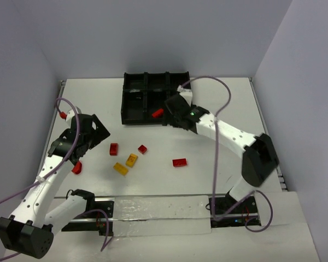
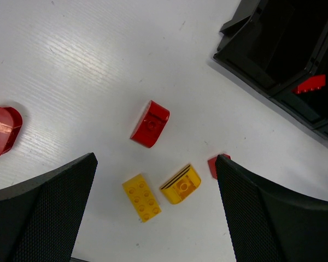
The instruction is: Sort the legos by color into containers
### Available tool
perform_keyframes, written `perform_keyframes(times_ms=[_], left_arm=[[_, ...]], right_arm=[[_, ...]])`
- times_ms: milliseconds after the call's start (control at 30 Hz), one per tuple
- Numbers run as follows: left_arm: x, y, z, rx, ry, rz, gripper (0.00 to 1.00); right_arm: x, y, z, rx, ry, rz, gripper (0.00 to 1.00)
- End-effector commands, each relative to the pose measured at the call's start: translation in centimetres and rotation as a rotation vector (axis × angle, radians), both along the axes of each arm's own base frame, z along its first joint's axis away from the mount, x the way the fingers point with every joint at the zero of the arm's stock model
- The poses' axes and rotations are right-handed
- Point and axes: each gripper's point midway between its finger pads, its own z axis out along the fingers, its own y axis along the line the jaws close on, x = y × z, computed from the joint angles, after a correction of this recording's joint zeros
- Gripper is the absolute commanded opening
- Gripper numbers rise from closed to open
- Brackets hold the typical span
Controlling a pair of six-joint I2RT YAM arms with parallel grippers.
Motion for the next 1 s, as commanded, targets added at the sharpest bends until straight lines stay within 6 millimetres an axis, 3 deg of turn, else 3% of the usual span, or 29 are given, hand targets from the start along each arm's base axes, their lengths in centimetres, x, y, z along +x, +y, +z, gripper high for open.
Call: perform_keyframes(times_ms=[0, 33, 100, 167, 367, 467, 667, 967], left_arm=[[0.5, -0.6, 0.4, -0.041, -0.024, -0.010, 0.98], [0.5, -0.8, 0.4, -0.048, -0.026, -0.013, 0.98], [0.5, -0.8, 0.3, -0.053, -0.027, -0.016, 0.98], [0.5, -1.0, 0.2, -0.055, -0.030, -0.025, 0.98], [0.7, -1.4, 0.6, -0.059, -0.051, -0.057, 0.98], [0.9, -1.6, 1.0, -0.064, -0.071, -0.075, 0.98], [1.1, -1.7, 1.5, -0.069, -0.092, -0.079, 0.99], [1.5, -2.1, -0.1, -0.072, -0.041, -0.082, 0.99]], right_arm=[[-4.4, -1.7, -0.2, 0.092, -0.004, -0.074, 0.93], [-6.2, -2.2, -0.8, 0.105, 0.015, -0.083, 0.94], [-7.8, -2.6, -1.5, 0.127, 0.039, -0.103, 0.94], [-11.0, -3.6, -3.4, 0.132, 0.099, -0.120, 0.96], [-15.8, -4.1, -5.7, 0.215, 0.173, -0.224, 0.98], [-17.2, -4.0, -7.0, 0.265, 0.224, -0.261, 0.99], [-18.5, -1.8, -8.8, 0.401, 0.291, -0.259, 1.00], [-16.2, 1.1, -8.9, 0.404, 0.248, -0.218, 0.99]])
